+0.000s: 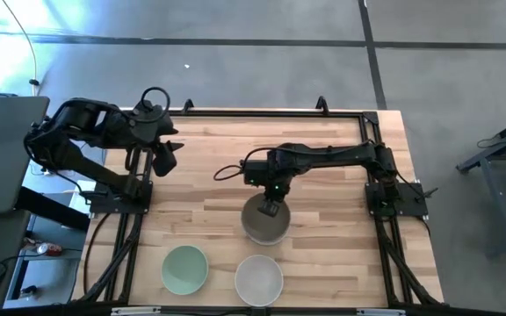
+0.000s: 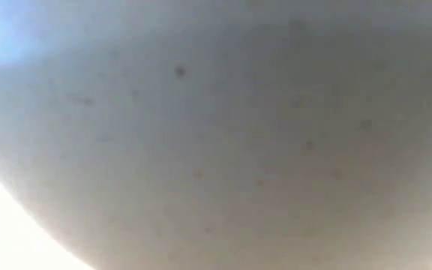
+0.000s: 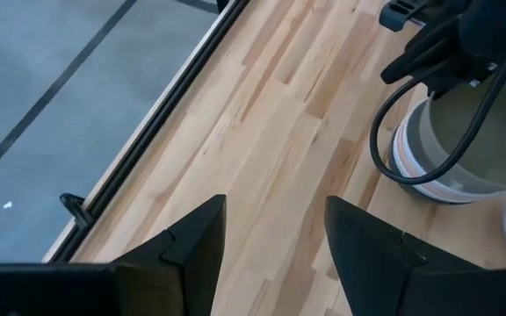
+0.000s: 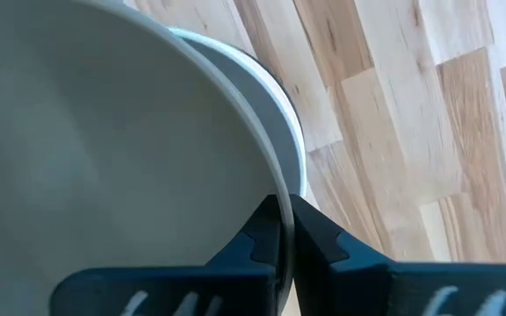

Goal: Nest bowls inside each other
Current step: Stack the gray bowl on top of the white bowl

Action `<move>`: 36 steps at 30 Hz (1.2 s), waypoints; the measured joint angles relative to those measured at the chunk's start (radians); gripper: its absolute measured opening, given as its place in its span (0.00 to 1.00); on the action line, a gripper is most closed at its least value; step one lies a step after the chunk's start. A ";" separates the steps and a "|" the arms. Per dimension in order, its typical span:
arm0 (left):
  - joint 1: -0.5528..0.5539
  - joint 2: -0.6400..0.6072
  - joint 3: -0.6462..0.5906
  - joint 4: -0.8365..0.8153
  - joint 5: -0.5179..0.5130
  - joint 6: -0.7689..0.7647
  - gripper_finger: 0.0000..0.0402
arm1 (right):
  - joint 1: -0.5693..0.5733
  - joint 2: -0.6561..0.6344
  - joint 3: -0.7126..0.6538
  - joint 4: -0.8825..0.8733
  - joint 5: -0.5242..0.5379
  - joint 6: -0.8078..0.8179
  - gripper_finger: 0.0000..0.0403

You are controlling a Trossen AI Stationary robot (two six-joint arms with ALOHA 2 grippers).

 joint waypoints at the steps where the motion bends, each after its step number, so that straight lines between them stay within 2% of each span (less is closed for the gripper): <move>1: 0.000 -0.001 0.000 0.001 0.000 0.000 0.46 | 0.000 0.000 0.000 0.001 0.006 -0.001 0.00; 15: -0.001 -0.001 0.000 0.003 0.006 -0.004 0.46 | 0.024 0.063 0.000 -0.007 0.007 -0.034 0.00; 36: -0.001 -0.004 0.000 0.001 0.017 -0.007 0.46 | 0.024 0.078 0.000 0.005 0.064 -0.065 0.00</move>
